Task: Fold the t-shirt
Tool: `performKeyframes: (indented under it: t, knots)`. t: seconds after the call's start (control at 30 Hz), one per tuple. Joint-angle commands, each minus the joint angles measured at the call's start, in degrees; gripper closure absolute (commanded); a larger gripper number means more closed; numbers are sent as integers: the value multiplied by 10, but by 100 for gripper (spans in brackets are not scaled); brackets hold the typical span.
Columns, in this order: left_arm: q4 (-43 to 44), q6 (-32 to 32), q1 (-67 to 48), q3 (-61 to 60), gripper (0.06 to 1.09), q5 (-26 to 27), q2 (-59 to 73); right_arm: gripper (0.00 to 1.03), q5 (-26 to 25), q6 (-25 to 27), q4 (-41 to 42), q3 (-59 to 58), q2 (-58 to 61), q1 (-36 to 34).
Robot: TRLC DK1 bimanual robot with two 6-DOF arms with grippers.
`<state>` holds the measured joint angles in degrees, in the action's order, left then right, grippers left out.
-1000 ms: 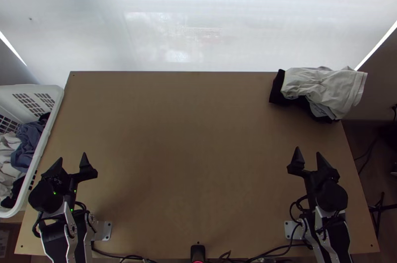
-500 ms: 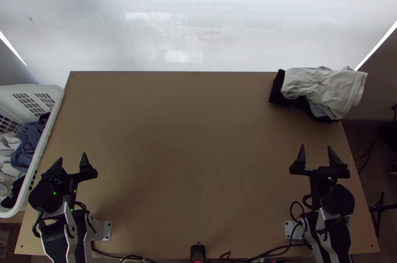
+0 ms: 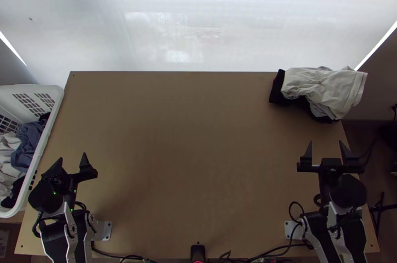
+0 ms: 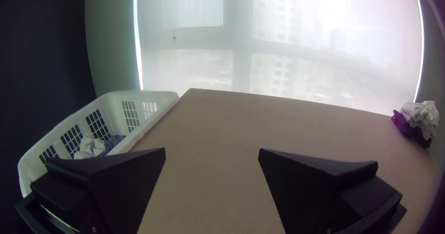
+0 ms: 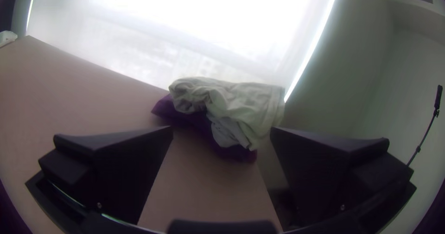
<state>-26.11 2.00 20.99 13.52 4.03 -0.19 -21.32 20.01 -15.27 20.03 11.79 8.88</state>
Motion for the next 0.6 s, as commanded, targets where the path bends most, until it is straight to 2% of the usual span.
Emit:
performKeyframes:
  t: [0.0,0.07,0.17,0.27,0.3,0.37,0.43,0.57]
  knots:
    - [0,0,0,0,10,0,0,5,-28,-51,-100,169,204,-16]
    - [0,0,0,0,10,0,0,5,-28,-67,-124,214,243,-12]
    - [0,0,0,0,10,0,0,5,-28,-144,-193,292,302,-12]
    - [0,-1,-10,0,10,1,0,5,-28,-199,-275,356,358,-4]
    - [0,6,-12,2,10,0,-1,5,-28,-208,-293,366,366,5]
    - [16,69,-11,9,10,-20,-1,5,-28,-209,-308,375,370,22]
    - [-12,133,-10,45,10,-21,-1,5,-27,-220,-326,384,364,40]
    - [4,111,-10,74,10,-21,26,5,-6,-244,-352,412,382,17]
